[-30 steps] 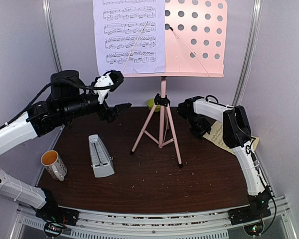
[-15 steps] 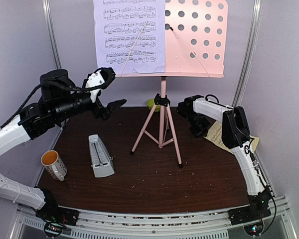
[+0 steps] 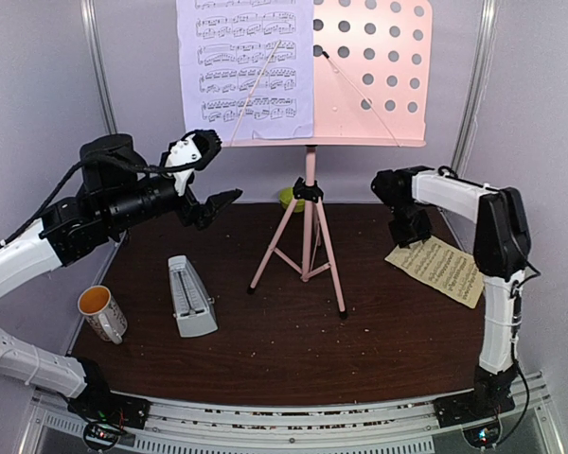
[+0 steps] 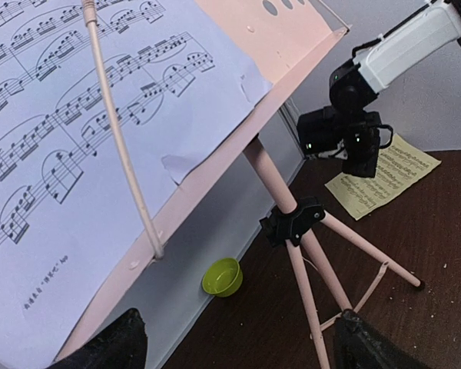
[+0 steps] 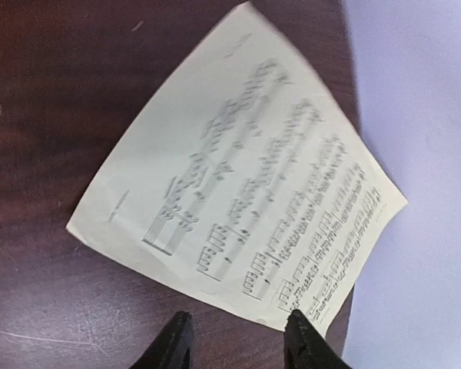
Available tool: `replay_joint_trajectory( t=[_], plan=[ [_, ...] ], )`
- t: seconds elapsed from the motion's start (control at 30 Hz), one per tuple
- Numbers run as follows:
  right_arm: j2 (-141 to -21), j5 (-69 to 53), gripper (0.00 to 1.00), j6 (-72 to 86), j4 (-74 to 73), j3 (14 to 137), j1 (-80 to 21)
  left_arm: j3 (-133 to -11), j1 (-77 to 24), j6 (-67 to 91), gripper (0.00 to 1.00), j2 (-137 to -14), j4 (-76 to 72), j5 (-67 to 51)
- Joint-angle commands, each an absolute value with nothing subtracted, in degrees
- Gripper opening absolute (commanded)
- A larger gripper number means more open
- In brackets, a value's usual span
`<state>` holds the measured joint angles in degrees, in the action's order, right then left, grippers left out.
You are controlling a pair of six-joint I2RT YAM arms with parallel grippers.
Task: Set up the instrument practice props
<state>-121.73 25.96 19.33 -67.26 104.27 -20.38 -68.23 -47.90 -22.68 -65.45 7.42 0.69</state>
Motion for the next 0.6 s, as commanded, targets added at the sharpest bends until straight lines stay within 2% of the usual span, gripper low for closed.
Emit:
replay_joint_trajectory(
  t=[0.0, 0.1, 0.23, 0.33, 0.57],
  plan=[
    [-111.1, 29.8, 0.49, 17.4, -58.5, 97.4, -16.2, -71.8, -47.2, -22.2, 0.86, -67.6, 5.9, -1.1],
    [-108.0, 31.1, 0.6, 14.1, -58.4, 93.0, -14.0, -73.1, -47.1, -22.4, 0.86, -68.8, 6.0, -1.5],
    [-101.6, 21.8, 0.74, 15.7, -51.5, 83.2, -9.2, -73.6, -47.1, -22.3, 0.86, -69.5, 5.8, -1.1],
    [-102.3, 13.9, 0.69, 19.4, -52.7, 83.4, -5.1, -73.6, -47.0, -21.6, 0.86, -69.8, 5.6, -0.8],
    [-109.5, 6.2, 0.54, 26.4, -55.6, 90.3, -4.0, -74.3, -47.0, -20.5, 0.86, -70.7, 5.4, -0.5]
  ],
)
